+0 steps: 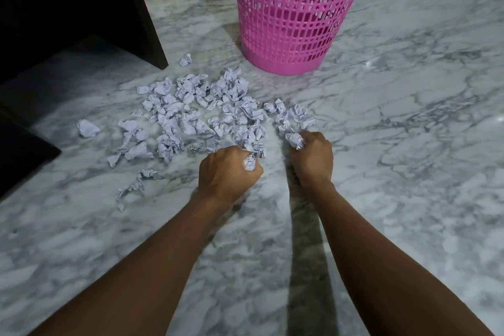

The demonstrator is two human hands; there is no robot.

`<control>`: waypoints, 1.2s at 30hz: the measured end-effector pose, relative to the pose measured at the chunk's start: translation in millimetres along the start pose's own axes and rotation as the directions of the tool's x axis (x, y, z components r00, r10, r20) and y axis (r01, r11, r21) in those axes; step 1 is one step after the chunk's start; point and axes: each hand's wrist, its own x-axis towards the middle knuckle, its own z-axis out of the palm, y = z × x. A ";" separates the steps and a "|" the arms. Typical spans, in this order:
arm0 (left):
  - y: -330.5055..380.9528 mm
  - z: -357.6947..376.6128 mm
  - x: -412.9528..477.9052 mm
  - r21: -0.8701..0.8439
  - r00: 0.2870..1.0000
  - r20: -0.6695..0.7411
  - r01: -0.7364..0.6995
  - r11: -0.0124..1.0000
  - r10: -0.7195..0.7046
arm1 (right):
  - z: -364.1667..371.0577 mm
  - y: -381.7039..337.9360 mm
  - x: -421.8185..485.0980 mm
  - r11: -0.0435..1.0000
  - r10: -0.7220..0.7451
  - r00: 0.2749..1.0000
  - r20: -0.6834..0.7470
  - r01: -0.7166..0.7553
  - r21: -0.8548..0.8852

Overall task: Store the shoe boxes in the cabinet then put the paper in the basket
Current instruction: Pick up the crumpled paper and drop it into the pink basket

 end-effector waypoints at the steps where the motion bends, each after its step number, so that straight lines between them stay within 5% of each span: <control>1: -1.1 1.6 -0.6 0.020 1.000 0.013 -0.002 1.000 0.001 | 0.5 -1.6 0.7 1.000 -0.009 1.000 0.012 0.009 0.001; 9: -11.3 5.8 -7.3 0.066 0.999 0.034 0.028 0.997 -0.031 | 1.0 -8.3 -11.3 0.999 -0.015 0.998 0.064 0.012 0.045; 17: 11.2 -37.9 1.8 0.077 0.999 0.008 -0.034 0.996 0.033 | -41.1 -31.4 -3.3 0.888 0.244 0.967 0.074 -0.253 0.385; 26: 95.9 -160.5 97.0 0.003 0.996 0.081 -0.025 1.000 0.024 | -169.7 -110.6 87.8 0.847 0.079 0.996 0.035 -0.085 0.525; 36: 189.9 -252.6 189.3 0.005 0.991 -0.012 -0.130 0.991 0.130 | -234.3 -190.8 150.1 0.568 0.179 0.972 -0.152 0.024 0.823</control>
